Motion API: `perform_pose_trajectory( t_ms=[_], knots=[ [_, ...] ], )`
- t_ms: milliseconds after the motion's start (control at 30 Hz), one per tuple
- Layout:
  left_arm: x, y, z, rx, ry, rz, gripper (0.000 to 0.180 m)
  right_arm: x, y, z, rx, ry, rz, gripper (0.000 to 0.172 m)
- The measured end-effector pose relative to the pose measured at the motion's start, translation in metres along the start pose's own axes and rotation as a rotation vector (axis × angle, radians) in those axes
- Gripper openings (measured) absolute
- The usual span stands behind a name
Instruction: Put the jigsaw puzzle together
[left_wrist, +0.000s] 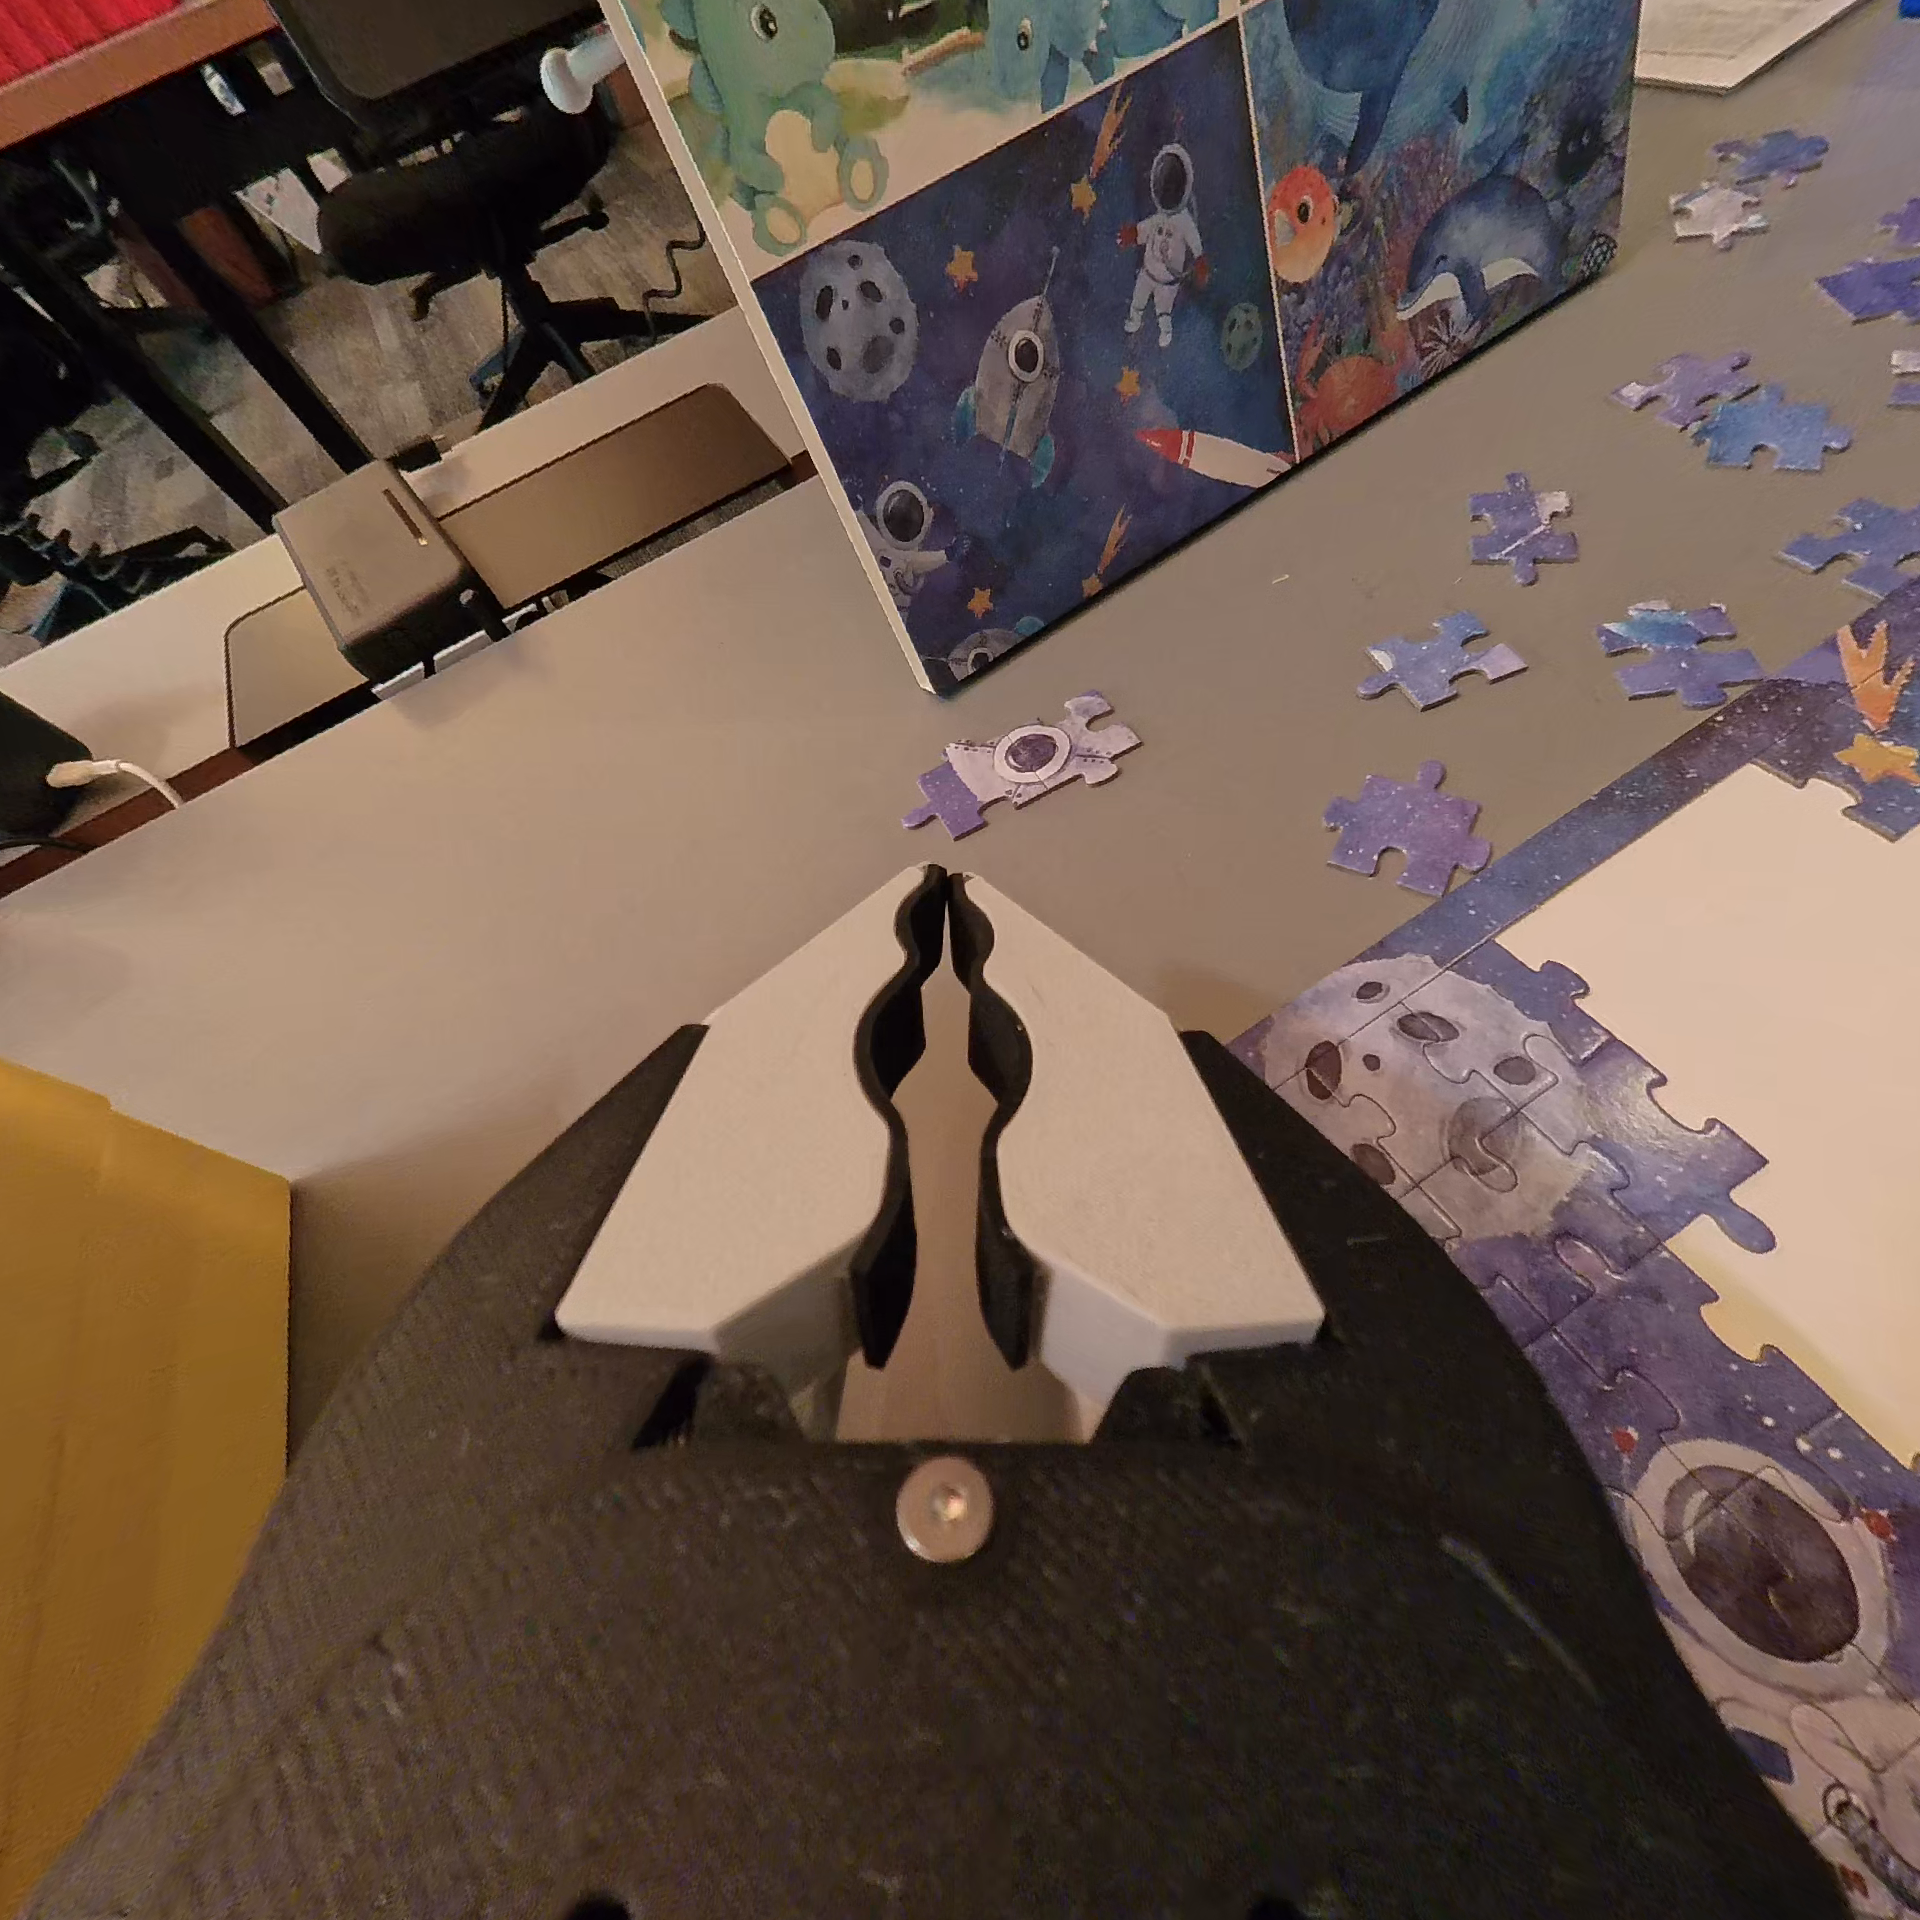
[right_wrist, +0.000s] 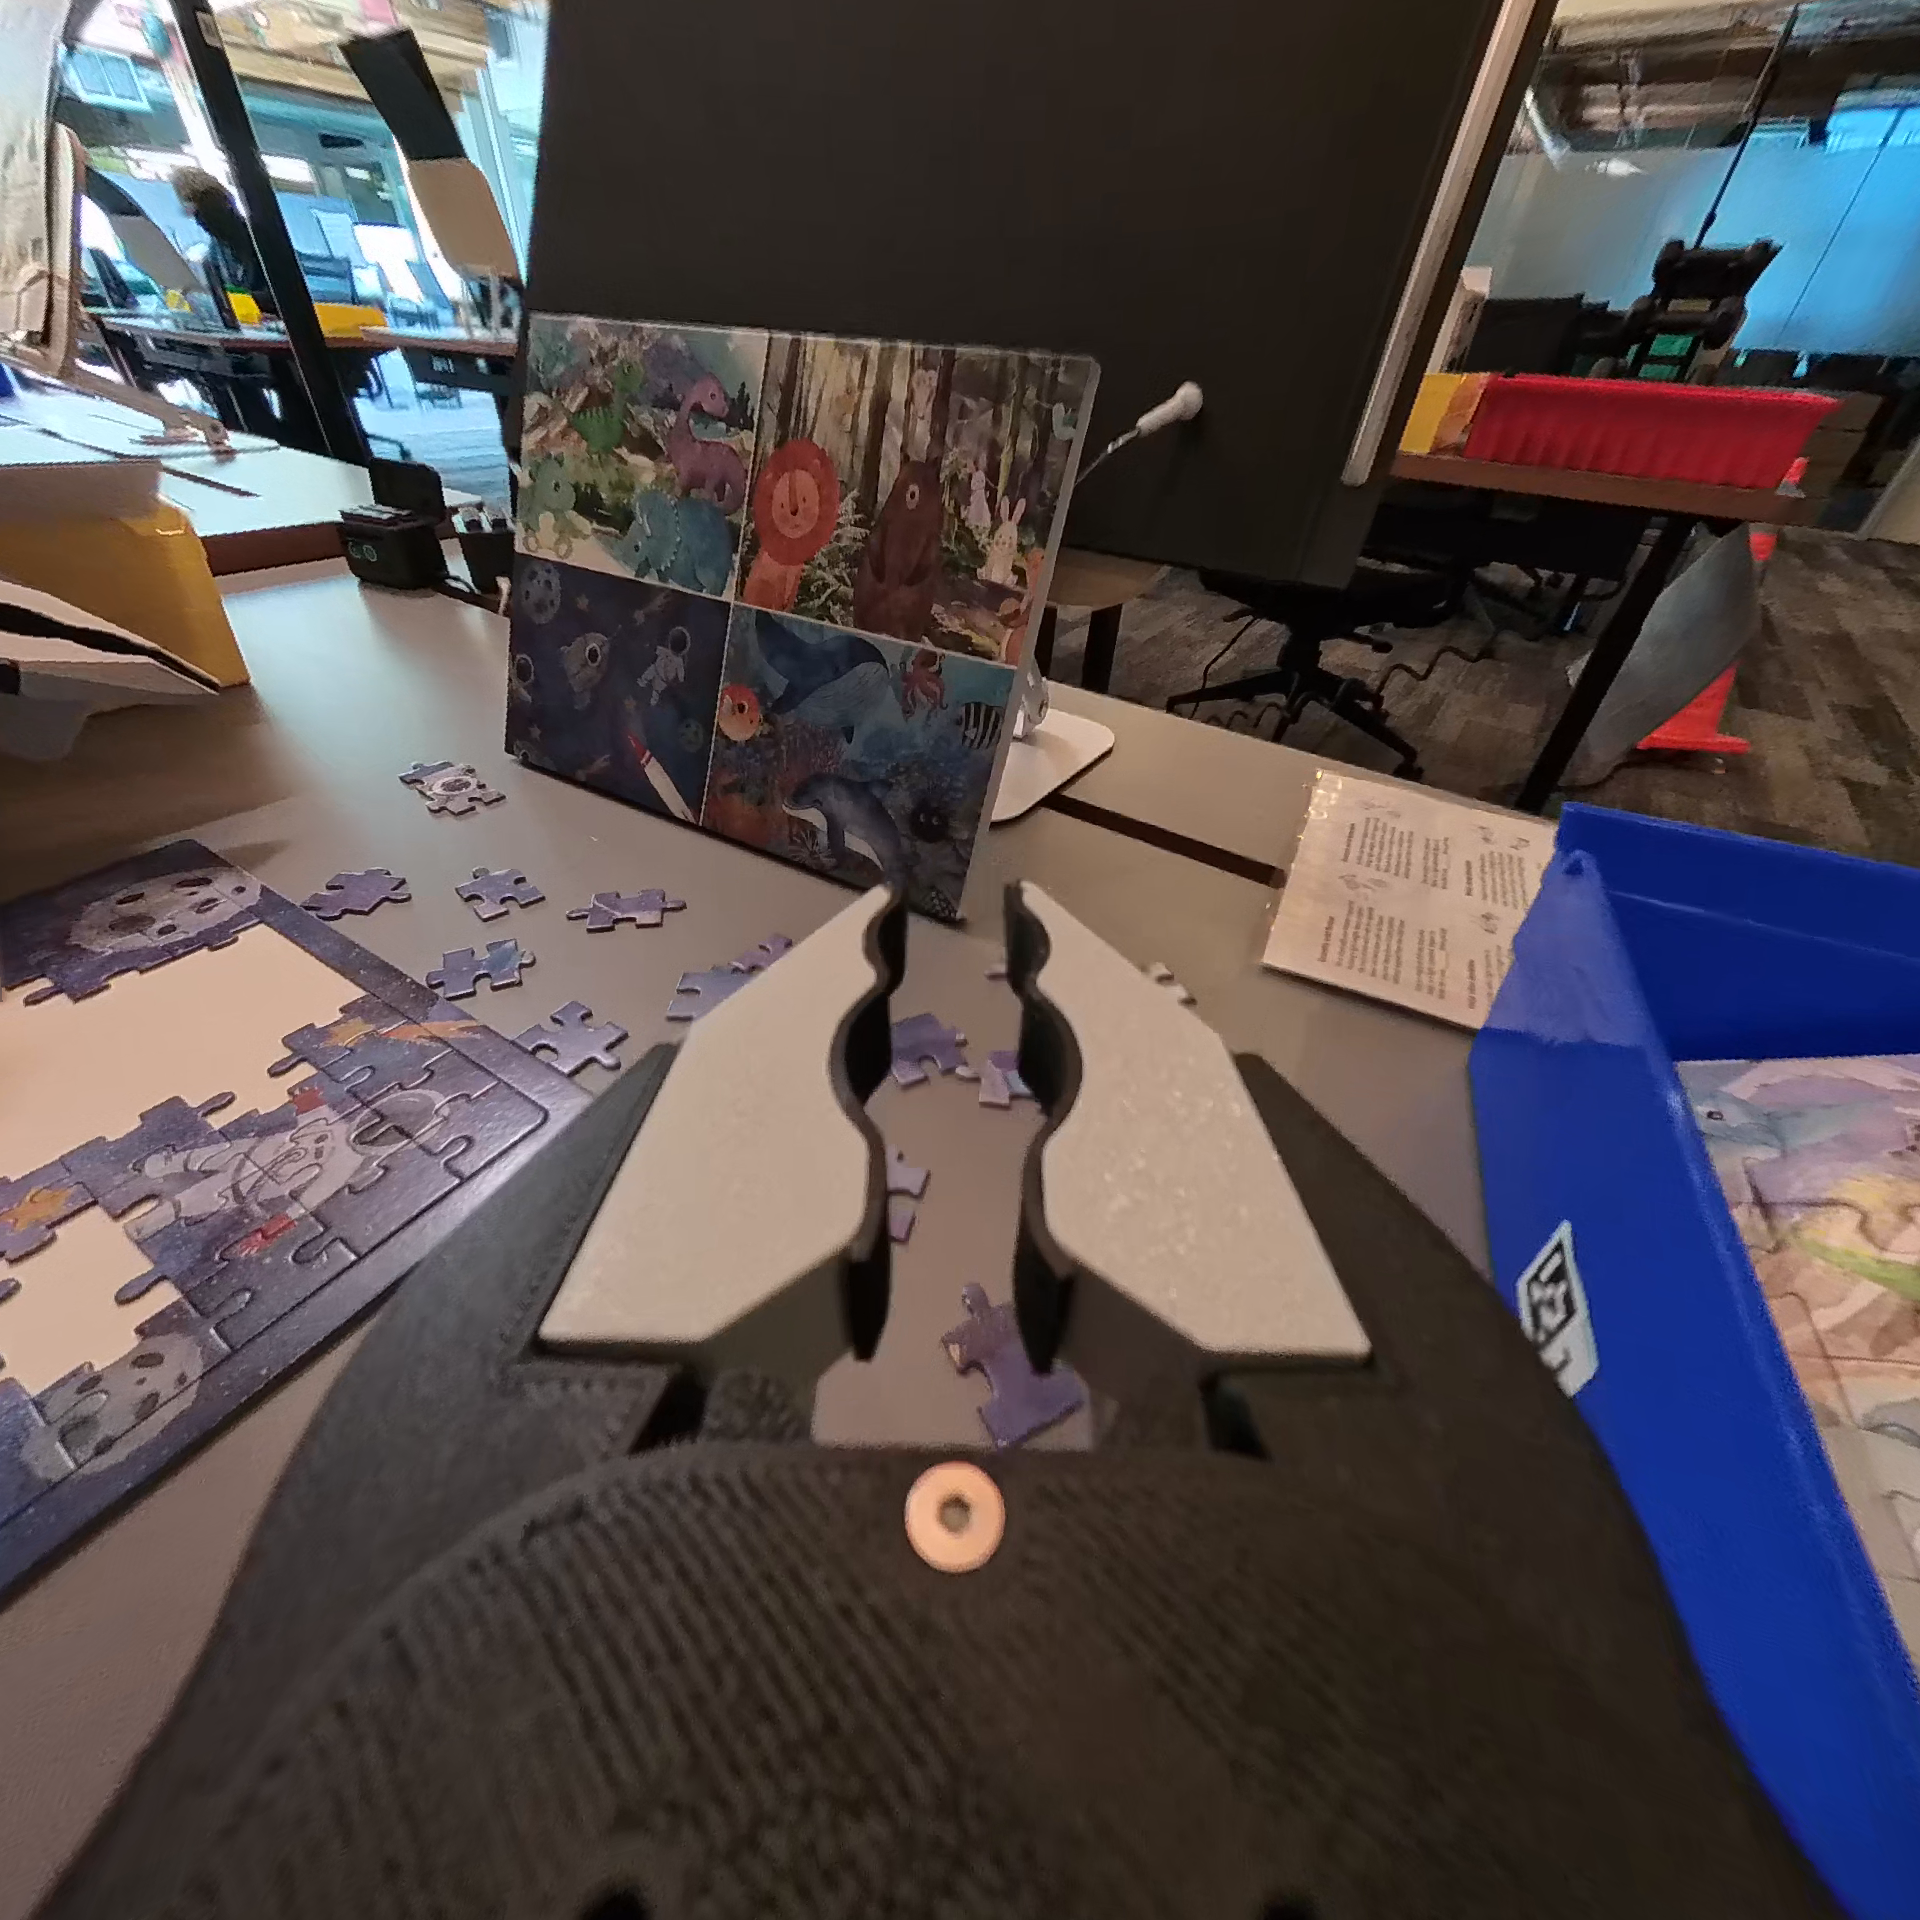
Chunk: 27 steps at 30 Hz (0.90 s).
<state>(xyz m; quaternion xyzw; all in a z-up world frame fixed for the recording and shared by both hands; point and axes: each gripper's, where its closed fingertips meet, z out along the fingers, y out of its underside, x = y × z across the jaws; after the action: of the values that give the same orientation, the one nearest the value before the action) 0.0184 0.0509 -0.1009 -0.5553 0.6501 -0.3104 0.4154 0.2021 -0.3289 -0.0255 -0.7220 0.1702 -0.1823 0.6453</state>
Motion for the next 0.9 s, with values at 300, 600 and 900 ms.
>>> perform_pose_trajectory(
  t_ms=[300, 600, 900],
  knots=[
    [0.000, -0.001, 0.000, 0.003, -0.001, 0.001, 0.000, -0.003, 0.062, 0.013, -0.303, -0.068, 0.206, 0.032],
    [0.001, 0.000, 0.000, 0.001, 0.000, 0.004, 0.000, 0.010, 0.098, -0.001, -0.467, 0.009, 0.228, 0.040],
    [0.001, 0.000, 0.000, 0.001, 0.001, 0.002, 0.000, 0.022, 0.115, -0.018, -0.527, 0.053, 0.274, 0.048]
  ],
)
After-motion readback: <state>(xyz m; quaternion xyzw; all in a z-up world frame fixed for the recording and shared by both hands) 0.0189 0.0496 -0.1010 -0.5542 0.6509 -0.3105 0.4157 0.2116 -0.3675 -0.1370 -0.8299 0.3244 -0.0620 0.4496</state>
